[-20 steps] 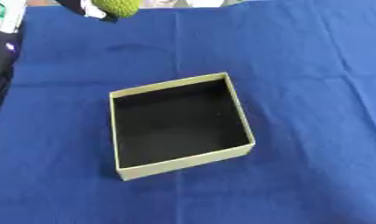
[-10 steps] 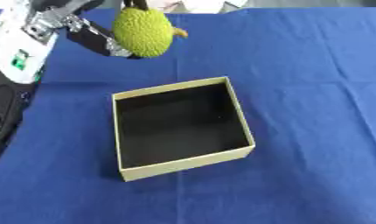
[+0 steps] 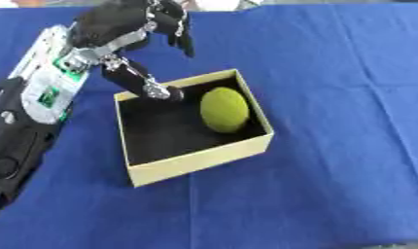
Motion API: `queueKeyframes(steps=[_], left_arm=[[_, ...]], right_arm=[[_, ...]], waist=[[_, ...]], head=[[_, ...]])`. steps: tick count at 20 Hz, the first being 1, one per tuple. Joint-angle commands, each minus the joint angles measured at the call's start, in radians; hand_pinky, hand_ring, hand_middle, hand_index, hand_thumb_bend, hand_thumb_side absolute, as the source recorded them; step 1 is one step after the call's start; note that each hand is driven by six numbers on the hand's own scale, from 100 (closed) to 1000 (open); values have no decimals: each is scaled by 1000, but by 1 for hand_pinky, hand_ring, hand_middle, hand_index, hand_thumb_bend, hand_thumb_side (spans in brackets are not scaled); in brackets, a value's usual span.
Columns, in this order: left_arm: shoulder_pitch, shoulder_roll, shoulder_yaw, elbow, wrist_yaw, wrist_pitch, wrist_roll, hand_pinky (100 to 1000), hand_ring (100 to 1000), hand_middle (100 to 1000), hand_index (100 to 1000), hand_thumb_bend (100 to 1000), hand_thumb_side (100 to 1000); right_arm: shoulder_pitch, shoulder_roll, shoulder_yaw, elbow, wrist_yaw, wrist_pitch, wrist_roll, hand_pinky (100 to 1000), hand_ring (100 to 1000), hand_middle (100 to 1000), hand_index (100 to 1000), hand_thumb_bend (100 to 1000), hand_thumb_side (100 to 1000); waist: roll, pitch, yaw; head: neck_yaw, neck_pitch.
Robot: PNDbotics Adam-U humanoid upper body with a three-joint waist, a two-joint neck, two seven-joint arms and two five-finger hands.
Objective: Pick up objects on the table and place them in the box.
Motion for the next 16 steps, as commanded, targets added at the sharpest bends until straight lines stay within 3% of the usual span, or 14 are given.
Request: queueKeyframes(steps=[1,7,16], left_arm=[[0,-6,-1,-40,30,18,-44,456,404,420,564,654,100],[48,-16,1,-83,51,64,-121,464,398,414,562,592,100],[56,-13,11,-115,77,86,-151,461,397,413,560,618,100]], right_arm=[[-4,-25,-10,-16,7,0,-7,738,668,476,659,100,559],[-2,-24,-9,-16,10,2,-8,738,668,477,658,100,561],[-1,-23,-8,-16,11,2,-9,737,668,477,657,100,554]], waist=[[1,-21,2],[0,-18,6],[-5,-19,9]], head=[[-11,13],[-17,19],[-16,16]])
